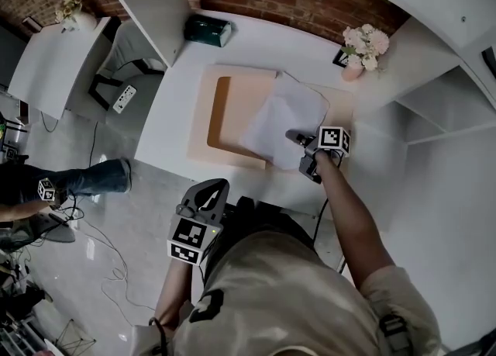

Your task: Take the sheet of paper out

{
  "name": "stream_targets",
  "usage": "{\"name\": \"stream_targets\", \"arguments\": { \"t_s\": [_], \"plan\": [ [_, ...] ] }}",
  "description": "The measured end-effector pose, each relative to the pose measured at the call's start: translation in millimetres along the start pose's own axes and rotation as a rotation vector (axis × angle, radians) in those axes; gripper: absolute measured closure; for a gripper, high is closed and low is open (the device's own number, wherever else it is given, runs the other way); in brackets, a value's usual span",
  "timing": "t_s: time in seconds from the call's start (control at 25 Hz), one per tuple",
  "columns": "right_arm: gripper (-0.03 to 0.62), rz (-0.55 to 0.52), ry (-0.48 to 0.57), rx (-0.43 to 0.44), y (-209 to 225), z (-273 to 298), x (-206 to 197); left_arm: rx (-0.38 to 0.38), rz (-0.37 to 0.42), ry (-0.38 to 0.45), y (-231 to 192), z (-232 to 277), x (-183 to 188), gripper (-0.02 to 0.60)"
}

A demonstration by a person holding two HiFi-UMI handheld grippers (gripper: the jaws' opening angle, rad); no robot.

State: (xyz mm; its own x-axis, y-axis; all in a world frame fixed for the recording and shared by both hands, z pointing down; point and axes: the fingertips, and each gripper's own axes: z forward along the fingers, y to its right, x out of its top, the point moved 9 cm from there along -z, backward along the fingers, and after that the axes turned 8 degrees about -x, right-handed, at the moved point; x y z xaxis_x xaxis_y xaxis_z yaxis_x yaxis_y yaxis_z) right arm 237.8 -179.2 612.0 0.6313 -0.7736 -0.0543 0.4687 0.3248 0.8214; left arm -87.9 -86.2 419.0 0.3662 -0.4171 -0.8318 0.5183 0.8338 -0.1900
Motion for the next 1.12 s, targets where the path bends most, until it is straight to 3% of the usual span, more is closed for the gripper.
{"name": "stream_targets", "arguments": {
  "t_s": [0.44,1.12],
  "plan": [
    [0.568,0.053,0.071,0.006,20,-30,3,-0.031,0.033,-0.01,13,6,6,0.566],
    [0.567,0.067,0.179,-0.078,37,-56,-11,-0.018,0.032,0.029,7,-20,-13,0.568]
  ]
}}
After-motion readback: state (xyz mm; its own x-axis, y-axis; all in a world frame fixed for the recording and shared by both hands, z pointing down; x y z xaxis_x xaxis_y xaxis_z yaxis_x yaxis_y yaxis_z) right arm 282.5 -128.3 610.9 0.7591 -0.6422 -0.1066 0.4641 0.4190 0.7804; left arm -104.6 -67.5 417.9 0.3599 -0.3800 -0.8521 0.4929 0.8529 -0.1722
